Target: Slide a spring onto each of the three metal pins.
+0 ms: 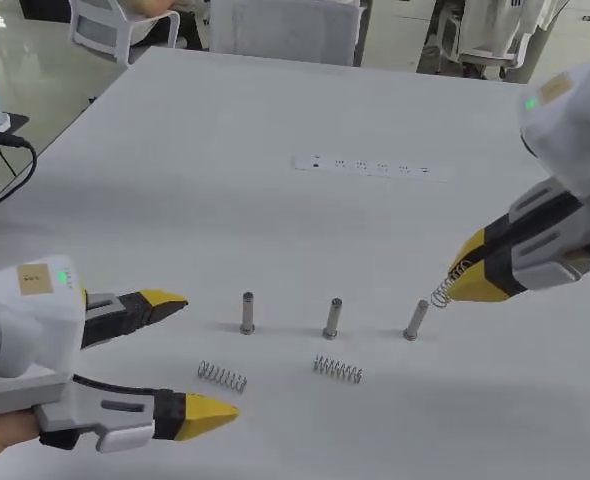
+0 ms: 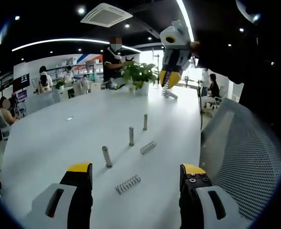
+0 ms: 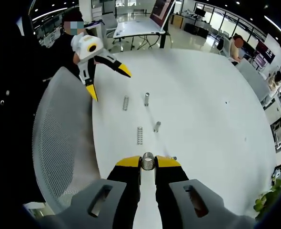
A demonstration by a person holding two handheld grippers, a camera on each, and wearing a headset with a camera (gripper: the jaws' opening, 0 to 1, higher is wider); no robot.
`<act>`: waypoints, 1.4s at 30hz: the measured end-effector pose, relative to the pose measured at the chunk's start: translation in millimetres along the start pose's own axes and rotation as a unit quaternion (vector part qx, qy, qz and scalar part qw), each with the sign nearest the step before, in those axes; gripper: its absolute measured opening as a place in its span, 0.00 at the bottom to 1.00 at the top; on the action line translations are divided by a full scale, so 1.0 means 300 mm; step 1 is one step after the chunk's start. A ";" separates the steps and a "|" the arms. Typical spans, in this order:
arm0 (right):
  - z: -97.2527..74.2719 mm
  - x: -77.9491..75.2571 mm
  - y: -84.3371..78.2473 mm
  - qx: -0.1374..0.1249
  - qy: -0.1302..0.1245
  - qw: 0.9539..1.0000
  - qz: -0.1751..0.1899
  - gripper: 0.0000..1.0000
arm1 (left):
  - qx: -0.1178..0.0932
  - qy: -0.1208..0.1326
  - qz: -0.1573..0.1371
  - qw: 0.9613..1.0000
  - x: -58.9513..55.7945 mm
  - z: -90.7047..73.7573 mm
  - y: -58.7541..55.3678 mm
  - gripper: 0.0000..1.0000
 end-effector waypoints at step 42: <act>0.188 -0.168 -0.062 0.080 -0.001 0.997 0.003 0.09 | 0.013 0.028 0.007 0.999 0.068 0.031 -0.032 0.90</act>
Point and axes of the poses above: the centre of the closed fingertips' face, and the gripper's own axes: z roughly forward along the fingers, x roughly to its left, y roughly out of its top, the point moved 4 cm from there along -z, roughly backward along the fingers, and after that the axes turned 5 degrees about -y, right-handed, at the moved point
